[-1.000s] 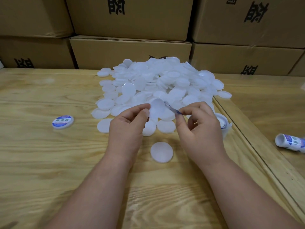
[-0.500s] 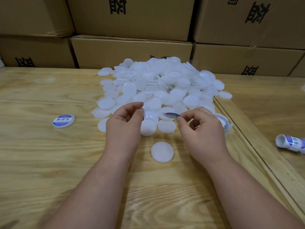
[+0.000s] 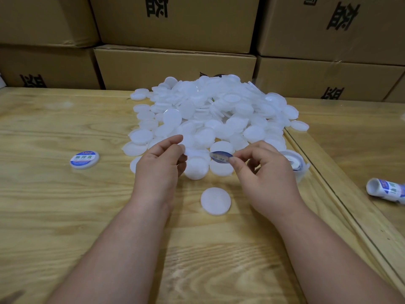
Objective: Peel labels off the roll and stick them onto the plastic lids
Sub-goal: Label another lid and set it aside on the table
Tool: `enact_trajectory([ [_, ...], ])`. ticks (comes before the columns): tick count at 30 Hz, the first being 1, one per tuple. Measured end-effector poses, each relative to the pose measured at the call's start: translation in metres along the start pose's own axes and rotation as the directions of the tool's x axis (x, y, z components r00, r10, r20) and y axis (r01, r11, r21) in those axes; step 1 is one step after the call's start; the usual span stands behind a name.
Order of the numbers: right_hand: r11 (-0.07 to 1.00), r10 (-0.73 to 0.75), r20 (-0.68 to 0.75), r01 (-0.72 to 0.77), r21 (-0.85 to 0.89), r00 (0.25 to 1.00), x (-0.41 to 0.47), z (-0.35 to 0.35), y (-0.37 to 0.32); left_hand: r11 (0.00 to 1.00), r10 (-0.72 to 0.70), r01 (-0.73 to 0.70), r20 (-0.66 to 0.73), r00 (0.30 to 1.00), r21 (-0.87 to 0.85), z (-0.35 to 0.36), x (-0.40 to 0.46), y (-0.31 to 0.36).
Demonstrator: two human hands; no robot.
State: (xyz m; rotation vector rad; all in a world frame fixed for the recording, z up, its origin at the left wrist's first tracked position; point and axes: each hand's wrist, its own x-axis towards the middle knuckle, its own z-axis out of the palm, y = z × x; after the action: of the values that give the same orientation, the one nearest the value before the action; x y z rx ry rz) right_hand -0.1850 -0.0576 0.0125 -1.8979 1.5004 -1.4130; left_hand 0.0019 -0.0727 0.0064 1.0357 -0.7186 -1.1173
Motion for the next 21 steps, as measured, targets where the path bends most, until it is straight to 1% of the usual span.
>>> enact_trajectory([
  [3, 0.995, 0.040, 0.002, -0.040, 0.097, 0.999, 0.000, -0.002, -0.001, 0.996, 0.031, -0.036, 0.060, 0.998, 0.085, -0.003, 0.000, 0.002],
  [5, 0.973, 0.121, 0.004, -0.120, 0.196, 0.993, 0.001, -0.004, 0.000, 0.993, 0.040, -0.054, 0.137, 0.990, 0.103, -0.003, -0.001, 0.005],
  [7, 0.943, 0.185, 0.007, -0.179, 0.281, 0.983, 0.003, -0.006, 0.002, 0.984, 0.059, -0.087, 0.179, 0.982, 0.153, -0.004, -0.002, 0.007],
  [10, 0.922, 0.221, 0.012, -0.213, 0.324, 0.975, 0.004, -0.008, 0.004, 0.930, 0.123, -0.190, 0.221, 0.968, 0.314, -0.007, -0.004, 0.006],
  [12, 0.916, 0.232, 0.024, -0.226, 0.331, 0.973, 0.005, -0.008, 0.004, 0.917, 0.135, -0.219, 0.258, 0.957, 0.334, -0.006, -0.006, 0.005],
  [14, 0.898, 0.249, 0.058, -0.253, 0.361, 0.967, 0.004, -0.009, 0.003, 0.937, 0.101, -0.180, 0.263, 0.960, 0.298, -0.004, -0.006, 0.004],
  [17, 0.864, 0.234, 0.145, -0.274, 0.422, 0.961, 0.001, -0.010, -0.002, 0.970, -0.010, -0.055, 0.264, 0.965, 0.238, -0.001, -0.004, 0.003],
  [21, 0.833, 0.179, 0.233, -0.273, 0.482, 0.956, 0.000, -0.012, -0.006, 0.978, -0.127, 0.062, 0.330, 0.935, 0.200, -0.001, -0.002, 0.003],
])
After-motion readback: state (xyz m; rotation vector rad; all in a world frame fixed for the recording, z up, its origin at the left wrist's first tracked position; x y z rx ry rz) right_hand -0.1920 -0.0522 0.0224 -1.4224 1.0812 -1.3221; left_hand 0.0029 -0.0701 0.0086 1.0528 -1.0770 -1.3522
